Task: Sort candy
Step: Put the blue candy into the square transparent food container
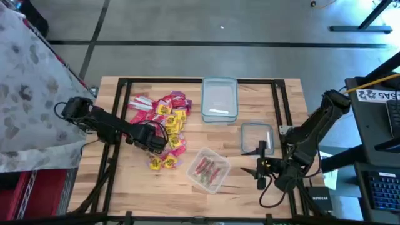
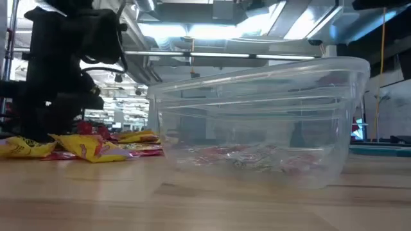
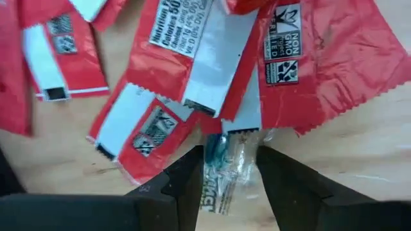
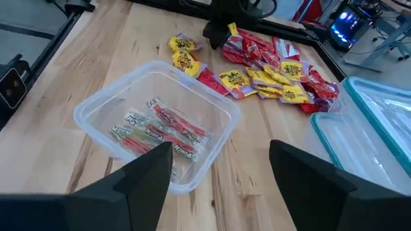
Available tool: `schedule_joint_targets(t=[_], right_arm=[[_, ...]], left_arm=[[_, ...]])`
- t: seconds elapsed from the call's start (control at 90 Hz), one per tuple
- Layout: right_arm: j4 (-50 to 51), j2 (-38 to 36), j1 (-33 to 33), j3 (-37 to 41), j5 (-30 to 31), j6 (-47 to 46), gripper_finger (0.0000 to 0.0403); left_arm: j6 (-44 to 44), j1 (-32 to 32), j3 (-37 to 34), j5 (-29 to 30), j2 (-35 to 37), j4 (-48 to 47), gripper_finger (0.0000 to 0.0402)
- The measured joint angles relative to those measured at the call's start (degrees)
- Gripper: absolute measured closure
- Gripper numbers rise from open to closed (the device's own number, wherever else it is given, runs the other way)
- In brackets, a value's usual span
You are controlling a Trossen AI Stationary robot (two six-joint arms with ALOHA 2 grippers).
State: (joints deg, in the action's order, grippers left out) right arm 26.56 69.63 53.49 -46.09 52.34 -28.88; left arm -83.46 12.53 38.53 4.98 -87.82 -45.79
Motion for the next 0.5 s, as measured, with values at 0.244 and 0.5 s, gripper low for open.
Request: schedule_joint_targets(t=[0.244, 0.5], right_arm=[[0.0, 0.0, 0.0, 0.0, -0.4, -0.4, 0.0155], [0.2, 0.0, 0.1, 0.0, -0.5, -0.7, 0.0155]], left_arm=[[0.1, 1.4, -0.1, -2.5, 0.7, 4.2, 0.0367], [-1.8, 6.8, 8.8, -8.4, 4.7, -7.4, 0.0397]])
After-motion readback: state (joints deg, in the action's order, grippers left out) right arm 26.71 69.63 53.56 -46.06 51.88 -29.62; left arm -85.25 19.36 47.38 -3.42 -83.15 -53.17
